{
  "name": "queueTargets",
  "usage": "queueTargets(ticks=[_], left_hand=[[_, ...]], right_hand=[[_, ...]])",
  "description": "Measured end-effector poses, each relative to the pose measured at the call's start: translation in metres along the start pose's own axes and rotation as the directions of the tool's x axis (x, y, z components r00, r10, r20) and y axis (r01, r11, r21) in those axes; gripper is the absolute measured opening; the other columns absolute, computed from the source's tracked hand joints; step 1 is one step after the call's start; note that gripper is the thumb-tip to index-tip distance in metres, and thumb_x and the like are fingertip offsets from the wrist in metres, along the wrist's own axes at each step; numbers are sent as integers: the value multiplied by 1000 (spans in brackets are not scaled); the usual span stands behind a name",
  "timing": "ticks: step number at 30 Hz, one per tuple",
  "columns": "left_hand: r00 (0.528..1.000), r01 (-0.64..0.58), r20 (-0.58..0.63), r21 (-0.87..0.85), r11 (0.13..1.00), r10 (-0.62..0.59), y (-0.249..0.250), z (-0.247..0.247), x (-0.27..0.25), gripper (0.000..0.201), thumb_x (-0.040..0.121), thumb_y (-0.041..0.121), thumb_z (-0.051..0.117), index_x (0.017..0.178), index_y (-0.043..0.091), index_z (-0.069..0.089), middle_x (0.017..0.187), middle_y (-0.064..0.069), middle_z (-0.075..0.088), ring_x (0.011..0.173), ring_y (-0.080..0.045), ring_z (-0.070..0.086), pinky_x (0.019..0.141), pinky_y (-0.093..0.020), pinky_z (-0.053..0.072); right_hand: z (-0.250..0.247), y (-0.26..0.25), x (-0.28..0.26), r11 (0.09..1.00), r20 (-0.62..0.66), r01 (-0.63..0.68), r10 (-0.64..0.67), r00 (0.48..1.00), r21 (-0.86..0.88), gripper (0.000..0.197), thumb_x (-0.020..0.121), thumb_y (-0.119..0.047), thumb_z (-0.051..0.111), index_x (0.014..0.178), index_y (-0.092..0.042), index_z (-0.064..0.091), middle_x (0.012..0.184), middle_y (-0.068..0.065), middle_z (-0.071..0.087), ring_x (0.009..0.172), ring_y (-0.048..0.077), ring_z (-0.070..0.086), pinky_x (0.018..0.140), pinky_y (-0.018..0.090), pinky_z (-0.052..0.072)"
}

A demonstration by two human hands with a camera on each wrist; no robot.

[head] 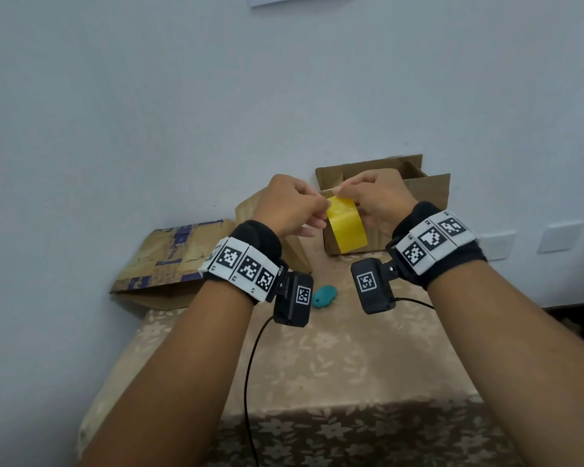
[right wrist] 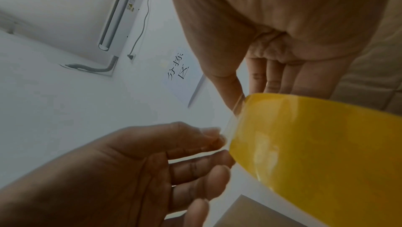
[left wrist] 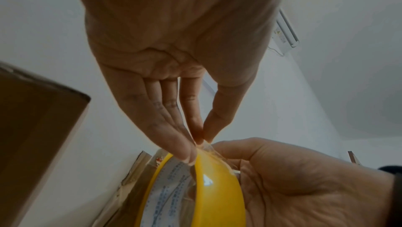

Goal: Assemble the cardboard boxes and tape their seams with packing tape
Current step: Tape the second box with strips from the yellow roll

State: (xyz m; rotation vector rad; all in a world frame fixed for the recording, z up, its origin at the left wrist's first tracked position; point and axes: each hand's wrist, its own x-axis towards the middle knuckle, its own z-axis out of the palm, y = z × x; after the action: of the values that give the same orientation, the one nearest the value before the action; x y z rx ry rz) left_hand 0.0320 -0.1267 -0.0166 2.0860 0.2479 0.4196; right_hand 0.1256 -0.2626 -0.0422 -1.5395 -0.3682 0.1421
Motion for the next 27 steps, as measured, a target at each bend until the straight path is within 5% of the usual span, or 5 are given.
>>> queueTargets(ticks=[8,16,27], left_hand=[[997,-42,-60,-31,999,40,-3,0,2,7,84,9,80,87,3,77,87,-12,76,76,-14,71,60,-27,60],[999,-3,-52,-99,995,-2,-3,-2,2,15,82,10,84,94,5,76,85,-9,75,72,-12,70,56,-24,56],[996,-76,39,21,997,75,-5,-6,2,11,81,8,85,91,9,81,93,-4,77,85,-14,73,63,-24,60]], right_hand=[[-1,-1,0,1000,-6,16,-16,1000,8,7,90,-10,79,93,-6,74,94,13,75,84,25,76,63,33,63],[1,0,3,998,-20,48,-48,999,-36,8,88,-13,81,91,-8,75,97,10,76,90,26,76,76,46,65],[3,1,2,999,-31,38,-39,999,-24,15,88,-12,81,98,-3,76,95,12,76,85,27,76,70,42,65]])
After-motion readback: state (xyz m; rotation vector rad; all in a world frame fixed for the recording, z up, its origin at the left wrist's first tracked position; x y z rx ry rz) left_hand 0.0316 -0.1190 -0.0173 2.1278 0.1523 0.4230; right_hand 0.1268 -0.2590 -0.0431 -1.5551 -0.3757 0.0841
